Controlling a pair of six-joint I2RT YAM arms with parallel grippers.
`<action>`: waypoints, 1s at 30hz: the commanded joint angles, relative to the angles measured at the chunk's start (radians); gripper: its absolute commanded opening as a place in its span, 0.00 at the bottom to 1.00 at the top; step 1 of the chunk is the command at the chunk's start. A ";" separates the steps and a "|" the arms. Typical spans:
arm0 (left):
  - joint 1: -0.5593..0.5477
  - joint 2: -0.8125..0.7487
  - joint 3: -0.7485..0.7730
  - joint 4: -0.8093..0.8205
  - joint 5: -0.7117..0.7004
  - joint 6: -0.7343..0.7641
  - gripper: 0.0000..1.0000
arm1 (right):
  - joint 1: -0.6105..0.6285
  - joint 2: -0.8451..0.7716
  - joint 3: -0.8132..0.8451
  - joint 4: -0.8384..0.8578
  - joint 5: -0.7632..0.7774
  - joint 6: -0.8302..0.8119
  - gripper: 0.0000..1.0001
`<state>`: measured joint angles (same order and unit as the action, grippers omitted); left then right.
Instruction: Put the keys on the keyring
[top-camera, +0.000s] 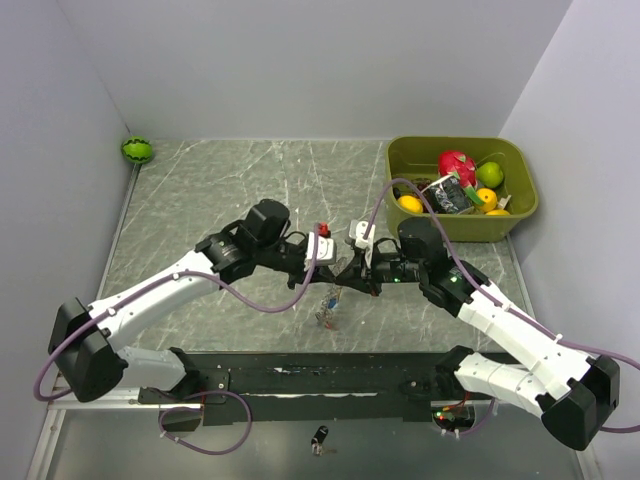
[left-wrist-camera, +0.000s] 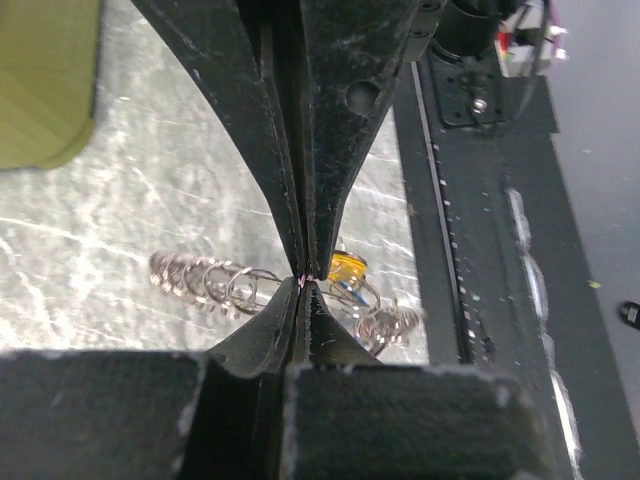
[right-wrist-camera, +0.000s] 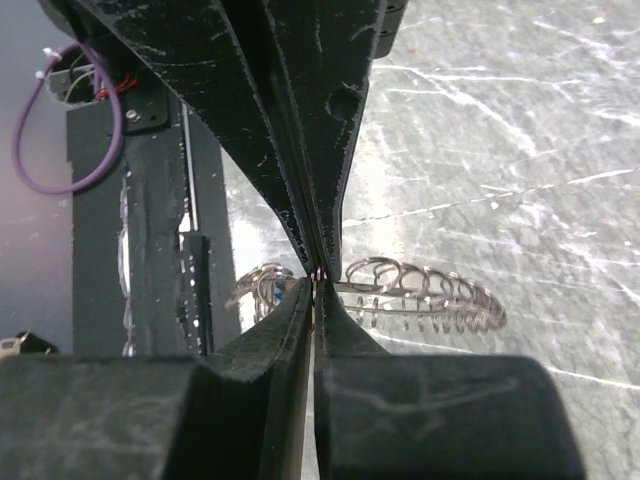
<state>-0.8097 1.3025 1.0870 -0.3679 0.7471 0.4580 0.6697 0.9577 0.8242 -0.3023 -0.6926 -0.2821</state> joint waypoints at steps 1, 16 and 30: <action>-0.003 -0.078 -0.055 0.188 -0.017 -0.045 0.01 | 0.001 -0.028 0.006 0.130 0.030 0.046 0.26; 0.076 -0.279 -0.347 0.754 -0.022 -0.267 0.01 | -0.111 -0.137 -0.080 0.336 -0.002 0.218 0.70; 0.145 -0.286 -0.541 1.311 0.113 -0.554 0.01 | -0.186 -0.139 -0.100 0.589 -0.373 0.306 0.56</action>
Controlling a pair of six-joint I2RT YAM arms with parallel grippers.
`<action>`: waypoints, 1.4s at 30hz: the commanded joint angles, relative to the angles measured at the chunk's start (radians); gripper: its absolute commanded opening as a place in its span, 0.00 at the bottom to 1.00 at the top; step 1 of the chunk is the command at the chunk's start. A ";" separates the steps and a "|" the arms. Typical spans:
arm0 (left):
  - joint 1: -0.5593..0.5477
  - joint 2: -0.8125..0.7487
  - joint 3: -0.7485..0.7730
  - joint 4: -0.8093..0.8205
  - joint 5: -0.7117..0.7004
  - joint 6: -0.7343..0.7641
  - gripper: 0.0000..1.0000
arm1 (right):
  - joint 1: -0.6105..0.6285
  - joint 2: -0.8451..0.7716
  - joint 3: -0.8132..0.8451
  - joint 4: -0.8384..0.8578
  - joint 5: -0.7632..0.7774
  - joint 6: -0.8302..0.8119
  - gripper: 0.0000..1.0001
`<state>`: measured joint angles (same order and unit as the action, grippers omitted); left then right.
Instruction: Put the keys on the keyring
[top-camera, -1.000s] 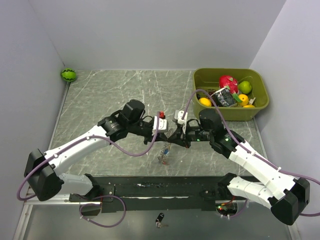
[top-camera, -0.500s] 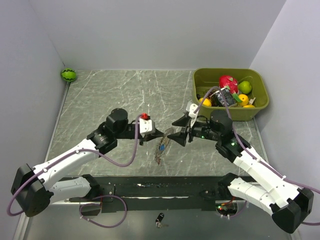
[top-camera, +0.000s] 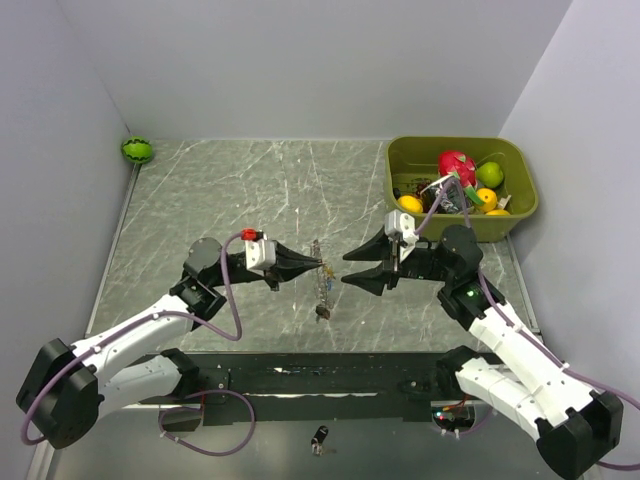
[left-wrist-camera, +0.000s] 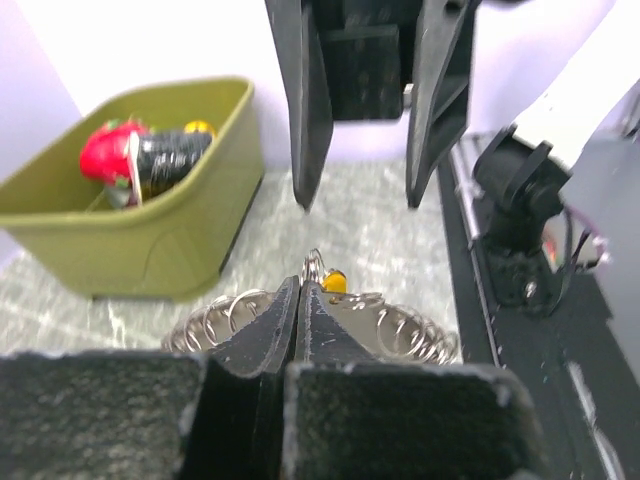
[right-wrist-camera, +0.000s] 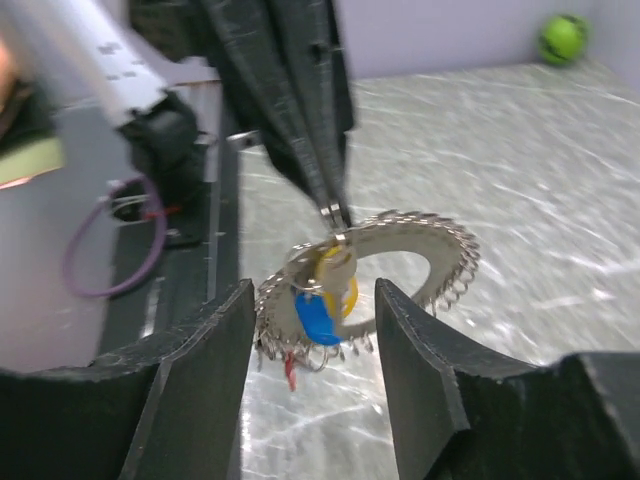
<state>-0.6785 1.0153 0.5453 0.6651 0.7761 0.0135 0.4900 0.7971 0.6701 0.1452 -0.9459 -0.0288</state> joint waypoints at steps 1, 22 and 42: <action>0.017 0.006 -0.001 0.298 0.086 -0.128 0.01 | -0.005 0.028 0.055 0.160 -0.148 0.064 0.55; 0.017 0.057 0.024 0.338 0.140 -0.144 0.01 | 0.015 0.146 0.109 0.203 -0.162 0.104 0.41; 0.019 0.037 0.031 0.278 0.135 -0.109 0.01 | 0.036 0.201 0.118 0.119 -0.106 0.067 0.22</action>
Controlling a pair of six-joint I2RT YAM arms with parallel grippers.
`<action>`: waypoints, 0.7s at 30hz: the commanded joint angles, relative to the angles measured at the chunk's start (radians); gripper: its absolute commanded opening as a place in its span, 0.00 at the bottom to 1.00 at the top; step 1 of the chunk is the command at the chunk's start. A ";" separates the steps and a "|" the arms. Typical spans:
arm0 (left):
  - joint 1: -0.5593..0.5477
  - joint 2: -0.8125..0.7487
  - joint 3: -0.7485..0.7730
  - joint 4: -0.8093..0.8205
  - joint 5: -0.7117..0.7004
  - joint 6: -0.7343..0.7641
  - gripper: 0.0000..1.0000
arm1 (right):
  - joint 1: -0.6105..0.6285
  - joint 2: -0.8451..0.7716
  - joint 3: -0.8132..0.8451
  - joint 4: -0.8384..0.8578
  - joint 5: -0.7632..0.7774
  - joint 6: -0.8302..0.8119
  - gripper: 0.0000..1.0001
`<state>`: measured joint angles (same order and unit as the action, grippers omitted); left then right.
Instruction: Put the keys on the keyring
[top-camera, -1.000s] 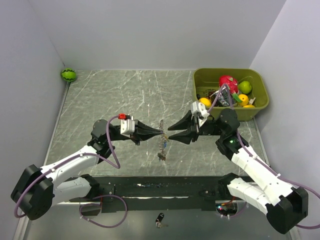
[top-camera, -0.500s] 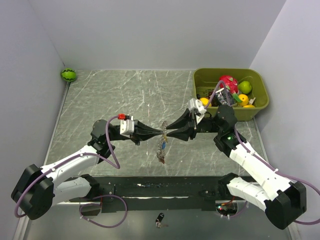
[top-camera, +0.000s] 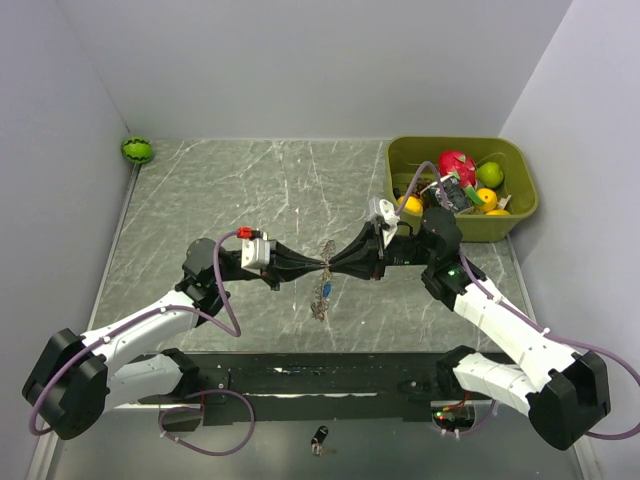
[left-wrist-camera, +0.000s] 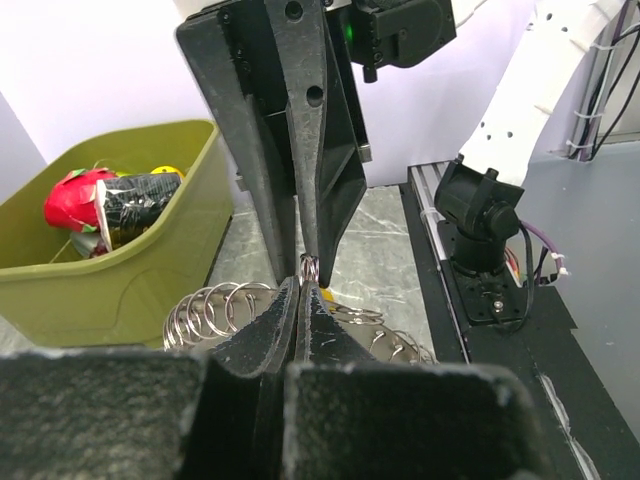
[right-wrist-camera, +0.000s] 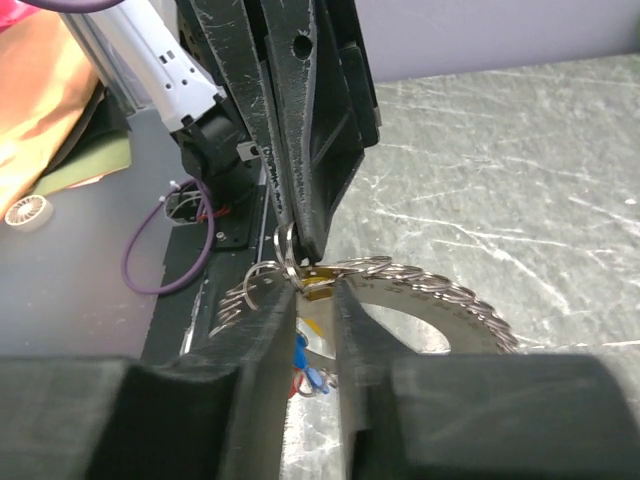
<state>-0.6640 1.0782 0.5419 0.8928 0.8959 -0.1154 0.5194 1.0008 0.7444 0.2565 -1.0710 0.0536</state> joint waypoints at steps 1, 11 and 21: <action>0.003 -0.029 0.033 0.052 0.017 0.017 0.01 | 0.008 -0.002 0.049 0.000 0.022 -0.018 0.19; 0.004 -0.075 0.043 -0.060 -0.002 0.095 0.01 | 0.007 0.005 0.029 -0.030 0.022 -0.040 0.00; 0.006 -0.103 0.036 -0.048 0.012 0.091 0.01 | 0.008 0.036 0.018 -0.026 0.025 -0.043 0.00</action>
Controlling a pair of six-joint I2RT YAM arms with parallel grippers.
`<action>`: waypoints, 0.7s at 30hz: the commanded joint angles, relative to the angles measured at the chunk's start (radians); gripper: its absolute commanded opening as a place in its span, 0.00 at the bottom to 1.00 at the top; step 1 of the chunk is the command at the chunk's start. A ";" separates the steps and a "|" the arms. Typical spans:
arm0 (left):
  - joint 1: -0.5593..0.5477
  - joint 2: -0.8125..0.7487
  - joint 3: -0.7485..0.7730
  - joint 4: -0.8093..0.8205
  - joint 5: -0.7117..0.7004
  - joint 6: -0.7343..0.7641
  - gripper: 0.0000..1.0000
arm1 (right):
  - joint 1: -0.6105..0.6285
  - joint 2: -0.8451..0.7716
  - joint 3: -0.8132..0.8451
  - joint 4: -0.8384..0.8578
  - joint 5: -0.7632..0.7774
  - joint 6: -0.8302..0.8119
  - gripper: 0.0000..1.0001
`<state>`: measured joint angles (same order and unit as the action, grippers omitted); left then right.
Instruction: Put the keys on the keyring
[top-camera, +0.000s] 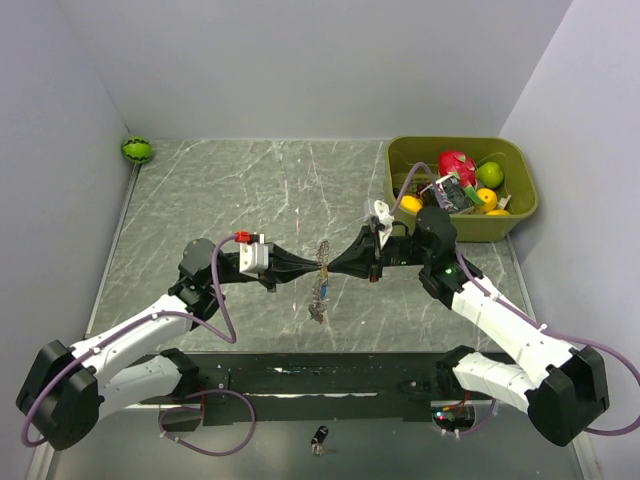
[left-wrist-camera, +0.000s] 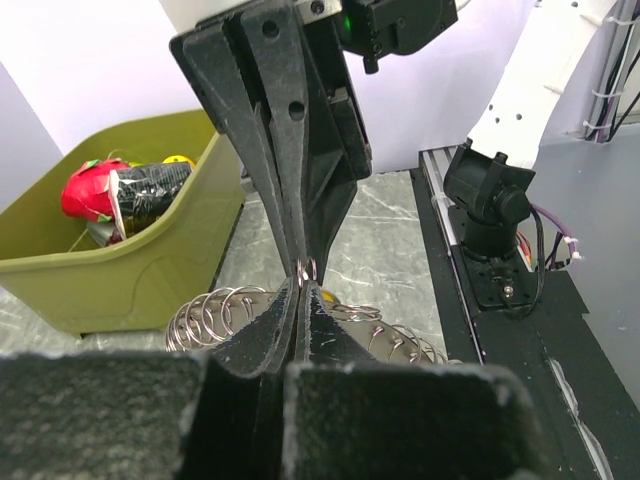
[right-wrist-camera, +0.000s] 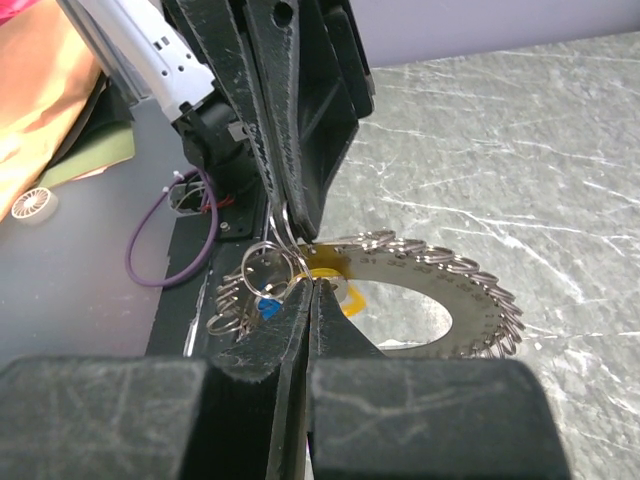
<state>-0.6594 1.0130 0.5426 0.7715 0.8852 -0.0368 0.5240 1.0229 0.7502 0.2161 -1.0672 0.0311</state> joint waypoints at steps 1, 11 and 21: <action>0.001 -0.037 0.033 0.083 0.026 0.009 0.01 | 0.002 0.014 0.011 0.011 0.019 -0.023 0.00; 0.003 -0.039 0.023 0.114 0.040 -0.008 0.01 | 0.004 -0.039 0.012 -0.046 0.125 -0.068 0.11; 0.001 -0.018 0.013 0.133 0.038 -0.017 0.01 | 0.004 -0.187 -0.032 0.046 0.125 -0.066 0.61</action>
<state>-0.6571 1.0012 0.5426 0.8032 0.8951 -0.0456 0.5297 0.8711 0.7113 0.1799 -0.9321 -0.0280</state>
